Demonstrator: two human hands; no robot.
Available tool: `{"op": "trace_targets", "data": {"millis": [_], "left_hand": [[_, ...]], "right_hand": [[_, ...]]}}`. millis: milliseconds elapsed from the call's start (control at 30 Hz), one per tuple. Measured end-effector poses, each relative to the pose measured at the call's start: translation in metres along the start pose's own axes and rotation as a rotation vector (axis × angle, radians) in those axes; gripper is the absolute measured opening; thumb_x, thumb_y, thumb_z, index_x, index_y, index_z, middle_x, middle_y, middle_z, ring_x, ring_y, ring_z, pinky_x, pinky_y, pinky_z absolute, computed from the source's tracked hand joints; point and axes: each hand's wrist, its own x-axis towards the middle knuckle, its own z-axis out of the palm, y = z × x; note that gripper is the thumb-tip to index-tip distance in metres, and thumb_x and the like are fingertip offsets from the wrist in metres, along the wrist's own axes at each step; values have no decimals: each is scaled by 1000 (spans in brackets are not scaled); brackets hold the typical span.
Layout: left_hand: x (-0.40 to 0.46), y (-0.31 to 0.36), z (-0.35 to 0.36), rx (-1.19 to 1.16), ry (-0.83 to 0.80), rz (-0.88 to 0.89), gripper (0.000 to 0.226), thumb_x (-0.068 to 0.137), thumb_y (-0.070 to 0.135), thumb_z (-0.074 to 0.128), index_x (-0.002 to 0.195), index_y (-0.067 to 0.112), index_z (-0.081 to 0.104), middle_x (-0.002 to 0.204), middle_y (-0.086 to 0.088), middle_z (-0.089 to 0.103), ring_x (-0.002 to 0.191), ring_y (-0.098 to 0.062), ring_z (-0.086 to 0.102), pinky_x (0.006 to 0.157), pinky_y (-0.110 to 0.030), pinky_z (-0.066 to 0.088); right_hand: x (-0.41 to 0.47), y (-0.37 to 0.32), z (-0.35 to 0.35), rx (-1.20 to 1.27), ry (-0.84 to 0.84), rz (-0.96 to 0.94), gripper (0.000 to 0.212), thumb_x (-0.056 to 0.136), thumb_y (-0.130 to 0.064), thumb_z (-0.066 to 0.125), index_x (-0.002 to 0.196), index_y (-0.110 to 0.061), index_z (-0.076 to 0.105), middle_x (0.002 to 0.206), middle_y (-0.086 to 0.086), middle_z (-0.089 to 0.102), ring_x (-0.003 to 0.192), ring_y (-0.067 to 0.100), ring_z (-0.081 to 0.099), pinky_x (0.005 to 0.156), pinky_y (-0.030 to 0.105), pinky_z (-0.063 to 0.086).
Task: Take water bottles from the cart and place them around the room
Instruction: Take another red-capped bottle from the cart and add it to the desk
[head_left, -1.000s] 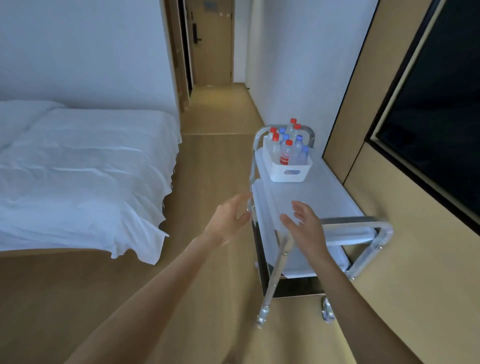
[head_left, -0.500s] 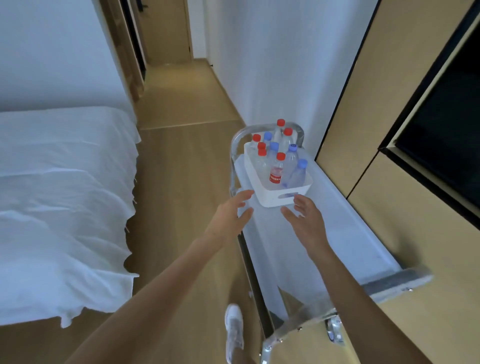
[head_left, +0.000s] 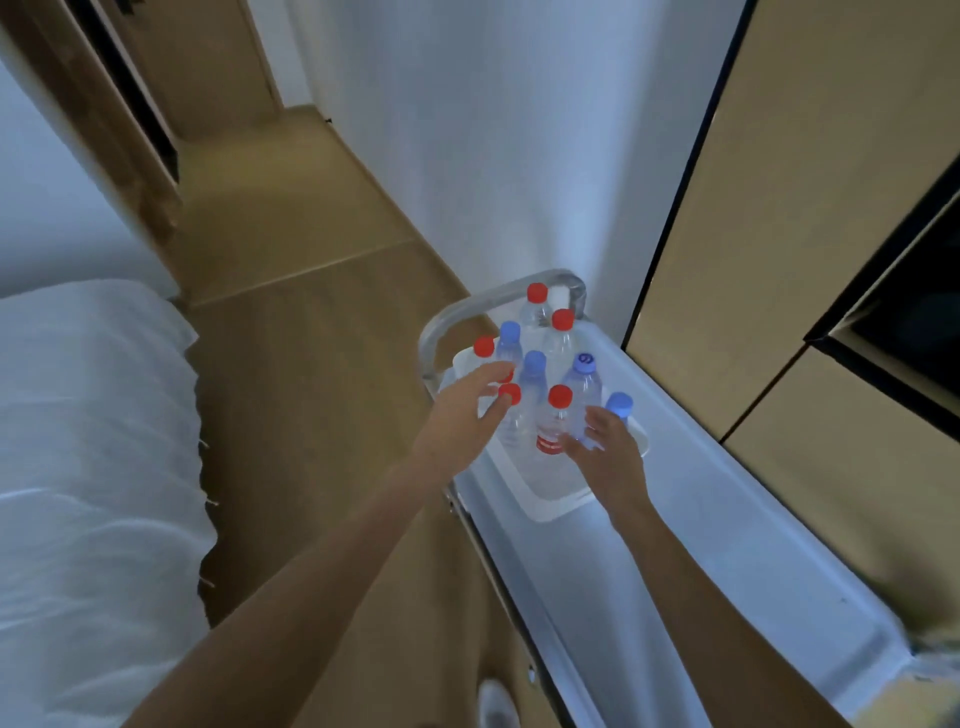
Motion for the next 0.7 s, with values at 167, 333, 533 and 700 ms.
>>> {"op": "trace_targets", "data": {"millis": [167, 333, 533, 700], "left_hand": [[65, -21, 12, 8, -168, 68, 30, 93, 11, 54, 123, 13, 58, 115, -4, 65, 100, -18, 63, 93, -25, 47], [112, -39, 20, 40, -429, 225, 31, 92, 12, 56, 123, 11, 58, 124, -1, 61, 108, -14, 60, 90, -11, 41], [153, -47, 22, 59, -691, 386, 36, 90, 11, 58, 126, 16, 57, 125, 5, 60, 113, -8, 55, 85, 1, 34], [170, -56, 31, 125, -861, 478, 40, 88, 17, 63, 127, 15, 57, 126, 2, 62, 117, -10, 55, 89, -8, 36]], "right_hand": [[21, 8, 13, 47, 122, 130, 52, 81, -15, 71, 127, -10, 47, 112, -4, 52, 115, 19, 53, 92, 27, 40], [33, 16, 26, 41, 252, 201, 55, 75, -11, 77, 123, -10, 50, 111, -1, 54, 108, 18, 54, 95, 29, 40], [43, 21, 48, 84, 381, 314, 62, 71, -8, 79, 125, -10, 49, 114, 1, 52, 111, 19, 52, 96, 31, 39], [58, 32, 65, 55, 427, 384, 69, 68, -3, 81, 128, -7, 47, 125, 9, 53, 118, 24, 50, 101, 35, 40]]}}
